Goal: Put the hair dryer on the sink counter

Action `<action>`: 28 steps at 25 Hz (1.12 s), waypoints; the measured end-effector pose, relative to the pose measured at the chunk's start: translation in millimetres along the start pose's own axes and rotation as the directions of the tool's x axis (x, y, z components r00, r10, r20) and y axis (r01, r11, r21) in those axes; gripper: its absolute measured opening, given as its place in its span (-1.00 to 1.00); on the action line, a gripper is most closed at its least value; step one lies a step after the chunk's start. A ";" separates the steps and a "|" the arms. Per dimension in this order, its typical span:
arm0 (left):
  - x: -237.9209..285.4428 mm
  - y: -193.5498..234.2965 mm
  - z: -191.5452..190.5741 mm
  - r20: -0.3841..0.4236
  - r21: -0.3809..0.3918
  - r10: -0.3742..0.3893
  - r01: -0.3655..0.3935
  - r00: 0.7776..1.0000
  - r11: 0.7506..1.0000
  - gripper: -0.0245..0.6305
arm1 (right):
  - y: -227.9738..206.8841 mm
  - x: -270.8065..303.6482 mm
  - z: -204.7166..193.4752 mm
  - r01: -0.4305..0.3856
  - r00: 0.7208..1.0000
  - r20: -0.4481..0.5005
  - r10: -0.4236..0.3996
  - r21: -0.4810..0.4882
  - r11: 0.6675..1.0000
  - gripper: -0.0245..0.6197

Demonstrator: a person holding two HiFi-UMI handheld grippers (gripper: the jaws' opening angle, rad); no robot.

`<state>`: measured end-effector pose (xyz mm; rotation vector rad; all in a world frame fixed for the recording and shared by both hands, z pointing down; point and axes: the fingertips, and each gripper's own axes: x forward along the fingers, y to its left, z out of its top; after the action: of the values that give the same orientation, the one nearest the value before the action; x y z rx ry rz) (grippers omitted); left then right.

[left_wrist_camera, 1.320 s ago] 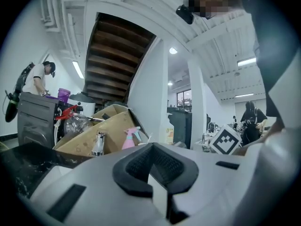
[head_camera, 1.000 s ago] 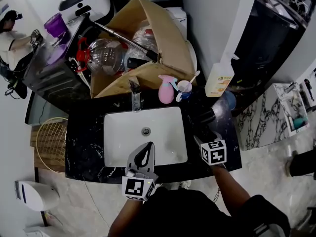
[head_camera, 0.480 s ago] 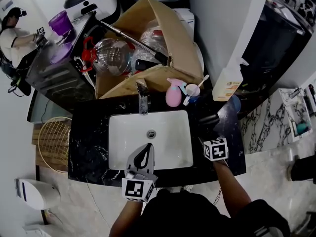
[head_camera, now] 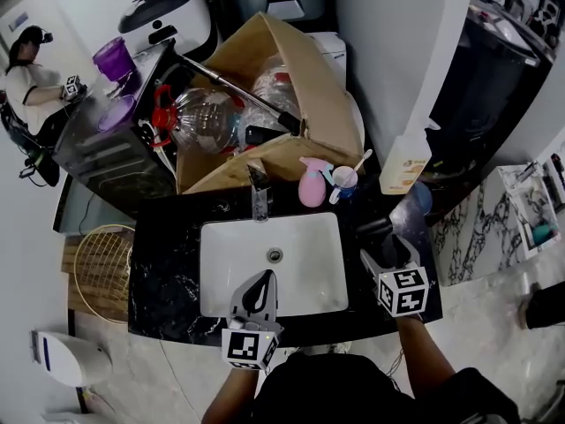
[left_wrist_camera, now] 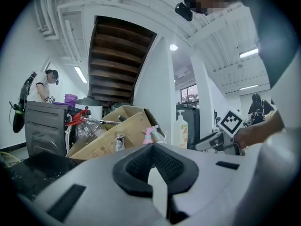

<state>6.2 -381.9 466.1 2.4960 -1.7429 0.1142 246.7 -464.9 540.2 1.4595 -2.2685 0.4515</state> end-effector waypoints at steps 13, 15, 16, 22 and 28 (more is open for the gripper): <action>-13.2 -1.8 33.9 0.088 -0.014 -0.013 0.014 0.996 1.000 -0.94 | 74.4 -78.9 125.1 -0.059 0.931 0.340 0.135 -0.225 0.973 -0.03; -14.4 -1.0 34.5 0.092 -0.009 -0.012 0.013 0.996 1.000 -0.94 | 85.7 -86.7 130.4 -0.058 0.911 0.384 0.154 -0.252 0.966 -0.12; -15.0 -0.2 34.3 0.090 -0.007 -0.009 0.010 0.996 1.000 -0.94 | 91.9 -89.7 132.2 -0.063 0.901 0.401 0.169 -0.263 0.963 -0.18; -20.4 -0.1 35.3 0.072 -0.004 -0.003 0.004 0.997 1.000 -0.94 | 117.1 -103.1 135.3 -0.099 0.850 0.479 0.220 -0.265 0.959 -0.58; -28.1 3.0 39.0 0.081 -0.002 0.002 -0.002 0.997 1.000 -0.94 | 127.4 -102.6 128.0 -0.137 0.847 0.479 0.231 -0.223 0.965 -0.87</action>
<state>-6.1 -361.5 424.2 2.5319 -1.7739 0.0111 148.0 -394.0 371.7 1.3870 -2.7847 -0.1089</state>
